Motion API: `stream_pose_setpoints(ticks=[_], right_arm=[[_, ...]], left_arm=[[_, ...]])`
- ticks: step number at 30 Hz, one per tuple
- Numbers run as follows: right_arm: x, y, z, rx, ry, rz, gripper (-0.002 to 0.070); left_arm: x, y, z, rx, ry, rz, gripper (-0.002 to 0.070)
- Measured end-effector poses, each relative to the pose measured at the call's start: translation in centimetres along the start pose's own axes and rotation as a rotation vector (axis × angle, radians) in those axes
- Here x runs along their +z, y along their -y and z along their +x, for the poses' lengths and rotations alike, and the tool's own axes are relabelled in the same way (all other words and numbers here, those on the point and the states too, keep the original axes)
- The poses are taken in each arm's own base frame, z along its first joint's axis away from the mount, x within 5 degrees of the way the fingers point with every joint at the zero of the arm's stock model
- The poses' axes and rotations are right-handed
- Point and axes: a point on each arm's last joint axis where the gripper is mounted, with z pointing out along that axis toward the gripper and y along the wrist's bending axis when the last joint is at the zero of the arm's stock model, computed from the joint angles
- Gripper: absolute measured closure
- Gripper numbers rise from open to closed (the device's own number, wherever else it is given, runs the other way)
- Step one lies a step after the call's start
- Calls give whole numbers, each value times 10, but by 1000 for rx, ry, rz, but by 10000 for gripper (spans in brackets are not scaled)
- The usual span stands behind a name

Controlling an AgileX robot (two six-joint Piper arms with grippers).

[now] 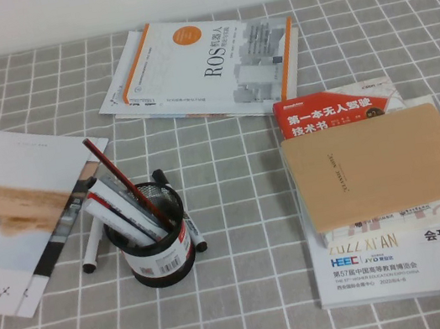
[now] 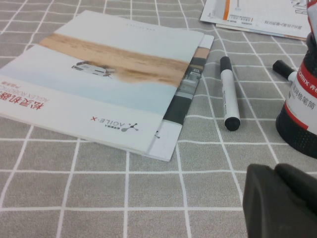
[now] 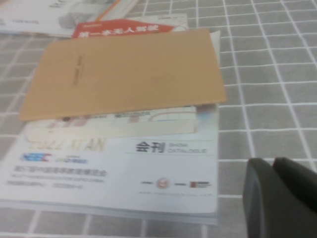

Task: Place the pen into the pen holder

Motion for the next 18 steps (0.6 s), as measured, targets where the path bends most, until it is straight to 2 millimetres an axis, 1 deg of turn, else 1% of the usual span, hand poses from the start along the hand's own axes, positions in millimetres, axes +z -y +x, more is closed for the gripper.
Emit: stream_pose_setpoints(ticks=[3,6,8,11,14,16,18], right_arm=[[0,-2,0,67,1,-27,689],[0,-8,-1,215,2,-85,689],[-1,-14,-3,391,7,-154,689],[-4,-23,-11,746,21,-289,689],[-6,-26,-20,1023,53,-376,689],[-6,-23,-24,1111,95,-377,689],[-6,-20,-26,1135,130,-359,689]], left_arm=[[0,0,0,0,0,0,678],[0,0,0,0,0,0,678],[0,0,0,0,0,0,678],[0,0,0,0,0,0,678],[0,0,0,0,0,0,678],[0,0,0,0,0,0,678],[0,0,0,0,0,0,677]])
